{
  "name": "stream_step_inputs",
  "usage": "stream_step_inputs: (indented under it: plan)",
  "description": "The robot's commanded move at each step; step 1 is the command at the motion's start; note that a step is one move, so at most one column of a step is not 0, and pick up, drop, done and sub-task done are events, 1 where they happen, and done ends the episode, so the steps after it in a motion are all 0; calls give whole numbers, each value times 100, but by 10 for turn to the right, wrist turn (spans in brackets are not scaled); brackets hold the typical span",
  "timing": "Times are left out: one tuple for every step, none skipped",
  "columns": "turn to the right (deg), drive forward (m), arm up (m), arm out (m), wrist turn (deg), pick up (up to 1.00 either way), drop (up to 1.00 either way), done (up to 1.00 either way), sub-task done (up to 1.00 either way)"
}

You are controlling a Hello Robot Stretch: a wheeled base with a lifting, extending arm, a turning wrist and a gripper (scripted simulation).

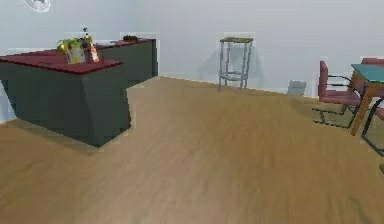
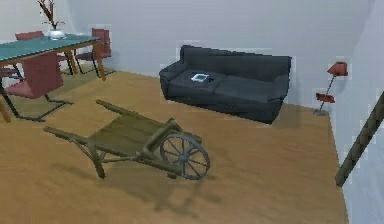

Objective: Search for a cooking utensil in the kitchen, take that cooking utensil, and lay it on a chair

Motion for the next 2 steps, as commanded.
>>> stream_step_inputs:
  plan:
    - [0,100,0,0,0,0,0,0,0]
    - [0,100,0,0,0,0,0,0,0]
